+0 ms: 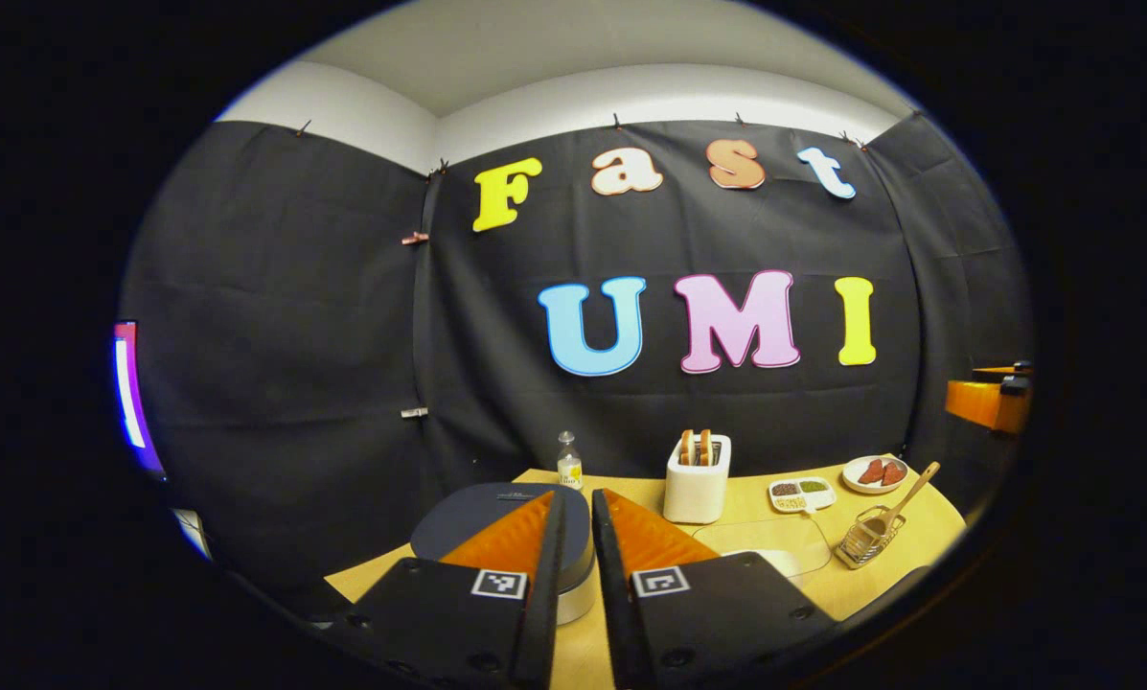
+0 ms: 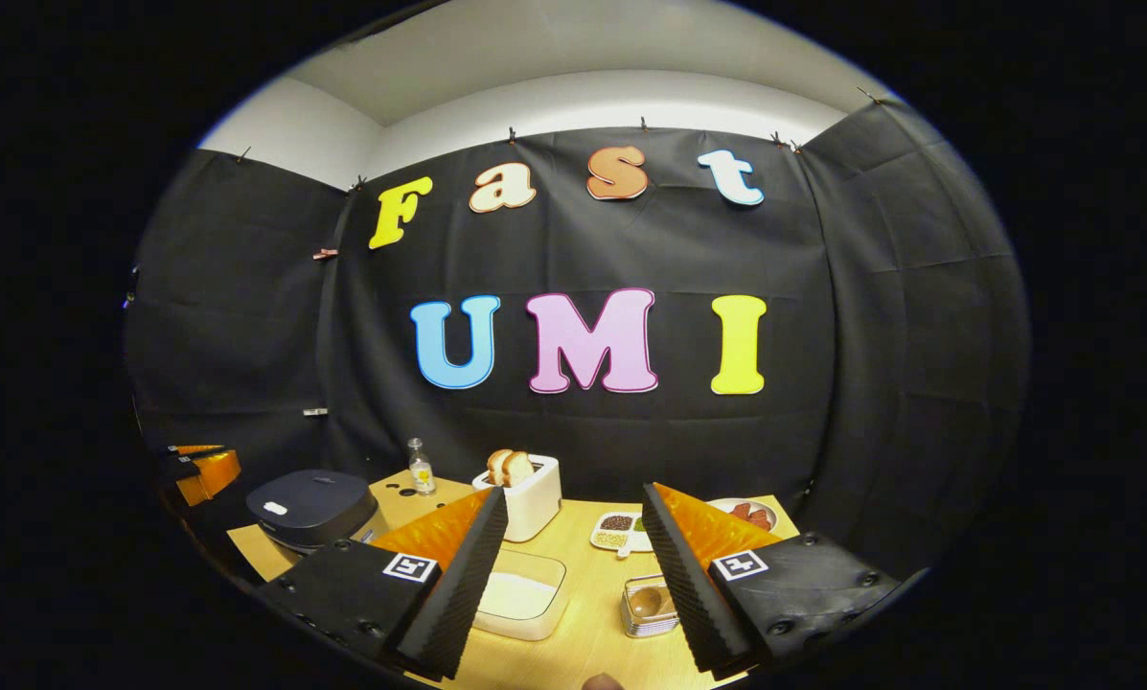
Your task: Close the left gripper, press the button to open the rice cooker; take a wooden spoon from the chopstick holder with the right hand, scoop a spoonful of rice and pour it into the rice cooker, then put the wooden spoon back into the chopstick holder.
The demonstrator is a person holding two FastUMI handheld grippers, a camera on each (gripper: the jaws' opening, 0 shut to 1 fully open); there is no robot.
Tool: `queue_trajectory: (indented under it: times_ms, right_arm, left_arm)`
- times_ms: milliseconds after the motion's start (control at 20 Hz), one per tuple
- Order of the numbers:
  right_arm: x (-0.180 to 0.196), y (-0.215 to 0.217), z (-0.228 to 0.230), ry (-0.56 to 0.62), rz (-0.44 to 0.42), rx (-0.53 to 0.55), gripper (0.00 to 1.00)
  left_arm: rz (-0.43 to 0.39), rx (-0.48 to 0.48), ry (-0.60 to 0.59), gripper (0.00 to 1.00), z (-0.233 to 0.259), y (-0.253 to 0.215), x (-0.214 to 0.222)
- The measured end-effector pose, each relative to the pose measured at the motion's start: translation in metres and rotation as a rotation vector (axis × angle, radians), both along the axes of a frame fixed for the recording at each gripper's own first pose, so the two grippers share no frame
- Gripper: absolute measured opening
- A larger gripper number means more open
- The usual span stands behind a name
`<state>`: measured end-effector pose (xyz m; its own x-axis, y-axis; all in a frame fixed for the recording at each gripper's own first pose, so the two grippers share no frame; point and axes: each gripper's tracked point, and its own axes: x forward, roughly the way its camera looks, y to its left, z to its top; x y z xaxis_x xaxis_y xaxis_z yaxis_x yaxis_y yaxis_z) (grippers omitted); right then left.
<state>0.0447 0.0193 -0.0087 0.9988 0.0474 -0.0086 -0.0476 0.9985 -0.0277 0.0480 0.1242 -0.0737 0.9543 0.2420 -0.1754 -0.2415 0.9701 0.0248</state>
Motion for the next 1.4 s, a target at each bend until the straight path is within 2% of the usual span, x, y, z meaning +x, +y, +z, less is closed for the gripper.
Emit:
queue_trajectory:
  times_ms: [50,150,350,400,450,600,750,1050,1250,1400]
  right_arm:
    - [0.001,0.002,0.001,-0.006,-0.017,-0.007,0.89]
    - [0.004,0.004,0.000,-0.004,-0.048,-0.026,0.89]
    - [0.006,0.014,0.001,-0.004,-0.076,-0.037,0.89]
    - [0.006,0.017,0.003,-0.010,-0.078,-0.046,0.89]
    - [0.007,0.019,0.004,-0.014,-0.078,-0.056,0.89]
    - [0.008,0.026,-0.002,-0.002,-0.078,-0.063,0.88]
    - [0.009,0.024,-0.002,0.002,-0.092,-0.059,0.88]
    - [0.014,0.023,-0.004,0.010,-0.108,-0.053,0.88]
    - [0.016,0.027,-0.004,0.008,-0.098,-0.054,0.88]
    - [0.020,0.032,-0.004,0.009,-0.087,-0.052,0.88]
  left_arm:
    - [0.019,-0.007,0.023,0.19,-0.010,0.016,0.005]
    - [0.018,-0.028,0.070,0.12,-0.033,0.034,0.014]
    - [0.004,-0.073,0.198,0.08,-0.084,0.064,0.035]
    - [0.004,-0.074,0.220,0.10,-0.093,0.069,0.040]
    - [-0.006,-0.078,0.237,0.05,-0.101,0.073,0.046]
    - [-0.025,-0.139,0.301,0.06,-0.127,0.081,0.057]
    - [-0.008,-0.155,0.328,0.05,-0.142,0.097,0.061]
    - [-0.015,-0.135,0.374,0.06,-0.155,0.104,0.067]
    - [0.011,-0.219,0.394,0.06,-0.156,0.103,0.067]
    - [0.025,-0.230,0.414,0.06,-0.157,0.105,0.065]
